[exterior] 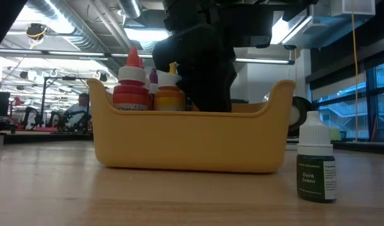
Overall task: Pick & Place food coloring
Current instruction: Put the small black food coloring bottle in the yellow bin, then put the small dark green food coloring bottle in the yellow bin
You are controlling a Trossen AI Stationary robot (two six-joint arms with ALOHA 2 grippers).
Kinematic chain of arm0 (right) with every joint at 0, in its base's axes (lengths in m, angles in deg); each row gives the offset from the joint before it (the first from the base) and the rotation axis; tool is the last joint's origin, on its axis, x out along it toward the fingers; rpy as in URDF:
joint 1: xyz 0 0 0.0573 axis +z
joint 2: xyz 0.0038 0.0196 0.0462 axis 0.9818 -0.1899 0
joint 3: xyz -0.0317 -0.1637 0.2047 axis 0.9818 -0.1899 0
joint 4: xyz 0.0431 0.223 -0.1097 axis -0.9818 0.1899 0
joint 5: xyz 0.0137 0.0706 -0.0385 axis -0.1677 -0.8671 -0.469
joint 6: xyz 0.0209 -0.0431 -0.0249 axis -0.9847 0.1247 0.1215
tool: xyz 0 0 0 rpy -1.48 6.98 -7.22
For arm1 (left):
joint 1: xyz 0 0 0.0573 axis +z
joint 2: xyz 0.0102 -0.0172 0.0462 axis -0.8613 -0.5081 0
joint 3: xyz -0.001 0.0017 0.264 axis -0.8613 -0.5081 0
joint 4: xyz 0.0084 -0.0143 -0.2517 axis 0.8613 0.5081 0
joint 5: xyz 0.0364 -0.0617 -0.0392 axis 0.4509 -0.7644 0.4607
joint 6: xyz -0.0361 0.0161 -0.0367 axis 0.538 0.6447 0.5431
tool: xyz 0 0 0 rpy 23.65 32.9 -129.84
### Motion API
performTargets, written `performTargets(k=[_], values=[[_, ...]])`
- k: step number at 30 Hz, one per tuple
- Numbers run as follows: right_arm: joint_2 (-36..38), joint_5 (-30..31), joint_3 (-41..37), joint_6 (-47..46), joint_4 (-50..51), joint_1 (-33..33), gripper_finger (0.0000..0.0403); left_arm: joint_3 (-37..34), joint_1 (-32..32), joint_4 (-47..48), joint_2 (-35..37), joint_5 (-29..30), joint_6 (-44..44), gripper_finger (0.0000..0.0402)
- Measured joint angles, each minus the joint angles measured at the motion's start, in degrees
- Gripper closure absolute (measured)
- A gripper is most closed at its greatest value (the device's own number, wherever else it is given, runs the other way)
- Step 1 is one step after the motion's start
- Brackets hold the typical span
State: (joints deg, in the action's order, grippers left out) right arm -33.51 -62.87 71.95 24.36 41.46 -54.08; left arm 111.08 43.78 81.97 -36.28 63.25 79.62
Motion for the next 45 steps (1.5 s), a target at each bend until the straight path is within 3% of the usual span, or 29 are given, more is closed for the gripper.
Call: performTargets(k=[9, 20, 29, 34, 37, 45], values=[[0.0, 0.0, 0.0, 0.0, 0.2, 0.0, 0.0148, 0.0, 0.6, 4.4, 1.9, 0.8, 0.0, 0.0195], [0.0, 0.0, 0.0, 0.1, 0.0, 0.0, 0.0148, 0.0, 1.9, 3.0, 9.4, 1.6, -4.9, 0.0192], [0.1, 0.0, 0.0, -3.9, 0.5, 0.9, 0.0148, 0.0, 4.1, -0.9, 14.8, -12.5, -5.5, 0.0194], [0.8, 4.8, 0.0, -5.8, 2.3, 5.7, 0.0148, 0.0, 1.8, -6.5, 15.5, -19.7, -3.1, 0.0193], [1.0, 7.1, 0.0, -7.5, 3.6, 9.2, 0.0148, 0.0, -0.6, -10.6, 15.5, -18.4, -1.1, 0.0194], [0.9, 6.1, -0.8, -12.3, 5.9, 18.1, 0.0148, 0.0, -7.0, -20.7, 13.6, -9.0, 5.5, 0.0194]])
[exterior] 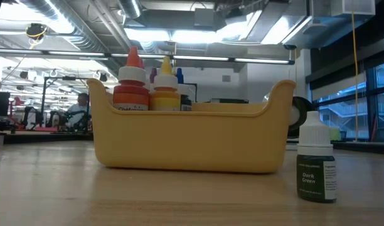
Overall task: Pick & Place food coloring
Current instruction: Put the small dark green food coloring bottle in the yellow bin
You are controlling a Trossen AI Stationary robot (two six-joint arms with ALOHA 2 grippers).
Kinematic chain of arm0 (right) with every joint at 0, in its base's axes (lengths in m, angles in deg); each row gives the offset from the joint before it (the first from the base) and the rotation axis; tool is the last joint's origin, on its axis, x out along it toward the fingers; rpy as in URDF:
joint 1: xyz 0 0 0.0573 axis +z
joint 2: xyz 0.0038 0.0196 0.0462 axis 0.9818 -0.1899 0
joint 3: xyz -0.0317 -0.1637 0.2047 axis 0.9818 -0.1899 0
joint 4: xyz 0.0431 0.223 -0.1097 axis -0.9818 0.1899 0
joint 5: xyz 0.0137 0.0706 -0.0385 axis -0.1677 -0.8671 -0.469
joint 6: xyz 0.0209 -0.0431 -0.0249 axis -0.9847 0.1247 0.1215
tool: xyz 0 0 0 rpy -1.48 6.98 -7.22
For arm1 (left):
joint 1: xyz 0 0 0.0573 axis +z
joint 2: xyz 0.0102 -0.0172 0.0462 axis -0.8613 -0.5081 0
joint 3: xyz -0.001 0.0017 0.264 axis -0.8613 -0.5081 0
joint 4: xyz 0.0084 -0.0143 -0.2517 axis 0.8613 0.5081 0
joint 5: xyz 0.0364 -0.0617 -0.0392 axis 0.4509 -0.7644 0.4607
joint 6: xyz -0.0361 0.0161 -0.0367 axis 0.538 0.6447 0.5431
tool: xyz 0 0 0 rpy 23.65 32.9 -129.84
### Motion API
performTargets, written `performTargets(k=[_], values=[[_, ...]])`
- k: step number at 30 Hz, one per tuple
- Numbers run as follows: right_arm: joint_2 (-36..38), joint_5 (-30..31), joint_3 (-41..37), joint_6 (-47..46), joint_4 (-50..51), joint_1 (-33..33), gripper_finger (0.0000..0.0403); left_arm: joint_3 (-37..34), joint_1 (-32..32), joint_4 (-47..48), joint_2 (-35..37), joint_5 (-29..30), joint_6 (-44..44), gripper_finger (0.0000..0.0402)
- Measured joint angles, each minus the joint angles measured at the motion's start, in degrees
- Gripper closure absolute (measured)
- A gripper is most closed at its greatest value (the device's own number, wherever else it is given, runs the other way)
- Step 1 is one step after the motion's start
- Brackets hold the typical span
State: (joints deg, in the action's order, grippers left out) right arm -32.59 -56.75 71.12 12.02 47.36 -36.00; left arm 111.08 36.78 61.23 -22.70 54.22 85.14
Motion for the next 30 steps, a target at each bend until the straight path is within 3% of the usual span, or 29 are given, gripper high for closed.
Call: performTargets(k=[5, 16, 30], values=[[0.0, 0.1, 0.0, -3.0, 0.2, 4.3, 0.0148, 0.0, -3.0, -2.5, -4.7, 4.2, 5.0, 0.0193], [-0.2, 0.8, 0.0, -10.0, 0.1, 8.6, 0.0148, 0.0, -5.4, -2.8, -11.0, 12.5, 4.0, 0.0194], [-0.2, 4.6, 0.0, -11.7, -0.2, 9.0, 0.0148, 0.0, -5.5, 0.4, -15.4, 11.5, 2.9, 0.0192]])
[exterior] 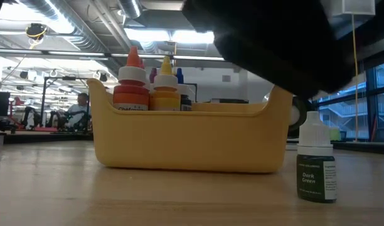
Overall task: Pick & Place food coloring
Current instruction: Put the small dark green food coloring bottle in the yellow bin
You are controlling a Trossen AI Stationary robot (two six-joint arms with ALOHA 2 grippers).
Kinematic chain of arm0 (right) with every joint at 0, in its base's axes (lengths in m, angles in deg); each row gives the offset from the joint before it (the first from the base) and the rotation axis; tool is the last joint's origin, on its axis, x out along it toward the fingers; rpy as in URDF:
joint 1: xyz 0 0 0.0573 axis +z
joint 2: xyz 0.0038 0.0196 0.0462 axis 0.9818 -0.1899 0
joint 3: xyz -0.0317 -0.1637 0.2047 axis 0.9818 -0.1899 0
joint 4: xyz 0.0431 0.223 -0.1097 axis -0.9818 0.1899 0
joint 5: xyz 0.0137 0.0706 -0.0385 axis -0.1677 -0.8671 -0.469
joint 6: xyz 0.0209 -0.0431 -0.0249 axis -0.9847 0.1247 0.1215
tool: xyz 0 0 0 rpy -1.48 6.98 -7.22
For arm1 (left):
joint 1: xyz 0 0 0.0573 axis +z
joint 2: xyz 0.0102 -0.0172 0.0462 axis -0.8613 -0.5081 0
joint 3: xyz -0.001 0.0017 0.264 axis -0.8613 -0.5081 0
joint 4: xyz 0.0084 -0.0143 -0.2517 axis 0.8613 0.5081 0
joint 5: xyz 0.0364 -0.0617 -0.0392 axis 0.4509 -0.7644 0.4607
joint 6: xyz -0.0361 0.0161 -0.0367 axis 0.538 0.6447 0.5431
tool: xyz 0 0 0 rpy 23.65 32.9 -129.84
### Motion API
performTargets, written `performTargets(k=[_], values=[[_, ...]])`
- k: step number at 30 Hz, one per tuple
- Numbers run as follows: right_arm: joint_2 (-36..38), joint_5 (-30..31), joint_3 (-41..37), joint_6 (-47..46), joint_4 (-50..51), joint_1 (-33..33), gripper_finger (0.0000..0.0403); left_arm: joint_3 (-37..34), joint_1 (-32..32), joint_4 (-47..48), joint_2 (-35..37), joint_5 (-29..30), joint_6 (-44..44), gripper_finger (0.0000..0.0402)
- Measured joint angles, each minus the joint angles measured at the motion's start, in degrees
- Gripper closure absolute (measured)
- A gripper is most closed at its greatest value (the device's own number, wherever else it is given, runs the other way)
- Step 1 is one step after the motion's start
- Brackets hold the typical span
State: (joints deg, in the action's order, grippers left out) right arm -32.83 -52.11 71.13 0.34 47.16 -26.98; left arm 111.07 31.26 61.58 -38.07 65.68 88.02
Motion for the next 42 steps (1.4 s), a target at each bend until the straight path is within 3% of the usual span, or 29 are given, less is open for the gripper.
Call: performTargets(k=[42], values=[[0.0, 1.9, 0.0, 0.2, 0.1, 0.0, 0.0148, 0.0, -0.4, -0.4, -2.8, -0.7, 1.8, 0.0196]])
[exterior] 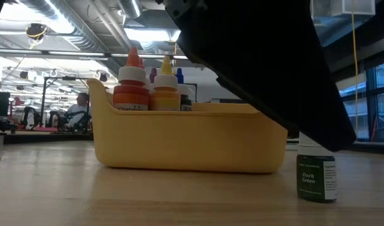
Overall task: Pick & Place food coloring
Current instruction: Put the small dark green food coloring bottle in the yellow bin
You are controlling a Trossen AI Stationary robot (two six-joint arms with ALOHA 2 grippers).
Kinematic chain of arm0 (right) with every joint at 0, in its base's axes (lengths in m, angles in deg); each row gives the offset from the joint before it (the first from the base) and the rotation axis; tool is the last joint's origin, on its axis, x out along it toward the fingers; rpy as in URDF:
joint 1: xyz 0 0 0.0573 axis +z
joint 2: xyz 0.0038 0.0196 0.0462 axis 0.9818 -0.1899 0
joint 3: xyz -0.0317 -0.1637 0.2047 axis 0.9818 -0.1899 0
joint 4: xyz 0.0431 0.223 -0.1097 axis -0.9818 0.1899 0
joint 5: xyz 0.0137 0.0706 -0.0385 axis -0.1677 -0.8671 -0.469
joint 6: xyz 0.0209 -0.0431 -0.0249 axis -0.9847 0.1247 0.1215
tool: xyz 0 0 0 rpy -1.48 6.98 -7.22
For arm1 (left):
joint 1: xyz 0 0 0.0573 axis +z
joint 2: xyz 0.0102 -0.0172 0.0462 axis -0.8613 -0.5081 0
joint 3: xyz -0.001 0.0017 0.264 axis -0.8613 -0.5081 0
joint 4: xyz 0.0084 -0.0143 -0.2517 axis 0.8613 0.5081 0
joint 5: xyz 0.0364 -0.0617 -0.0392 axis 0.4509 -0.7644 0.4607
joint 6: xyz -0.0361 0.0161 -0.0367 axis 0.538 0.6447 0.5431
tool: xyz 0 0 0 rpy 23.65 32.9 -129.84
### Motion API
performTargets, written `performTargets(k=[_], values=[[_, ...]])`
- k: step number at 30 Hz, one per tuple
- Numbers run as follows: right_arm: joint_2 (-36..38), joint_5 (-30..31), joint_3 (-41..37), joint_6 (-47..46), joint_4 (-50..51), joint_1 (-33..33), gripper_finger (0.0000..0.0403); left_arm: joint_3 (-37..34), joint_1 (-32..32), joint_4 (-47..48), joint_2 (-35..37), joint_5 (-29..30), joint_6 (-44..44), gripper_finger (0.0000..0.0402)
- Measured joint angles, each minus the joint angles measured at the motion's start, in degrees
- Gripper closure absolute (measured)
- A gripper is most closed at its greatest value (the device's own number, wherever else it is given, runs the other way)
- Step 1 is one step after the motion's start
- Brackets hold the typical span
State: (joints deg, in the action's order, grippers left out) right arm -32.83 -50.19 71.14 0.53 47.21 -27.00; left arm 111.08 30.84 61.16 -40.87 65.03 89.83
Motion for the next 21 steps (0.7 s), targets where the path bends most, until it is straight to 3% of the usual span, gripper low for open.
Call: performTargets(k=[8, 21], values=[[0.0, 0.0, 0.0, 0.1, 0.0, 0.0, 0.0148, 0.0, 0.2, 0.0, 0.0, 0.7, 0.3, 0.0207], [0.0, 0.0, 0.0, 0.3, 0.1, 0.0, 0.0148, 0.0, 0.2, 0.0, 0.0, 1.8, 0.3, 0.0278]])
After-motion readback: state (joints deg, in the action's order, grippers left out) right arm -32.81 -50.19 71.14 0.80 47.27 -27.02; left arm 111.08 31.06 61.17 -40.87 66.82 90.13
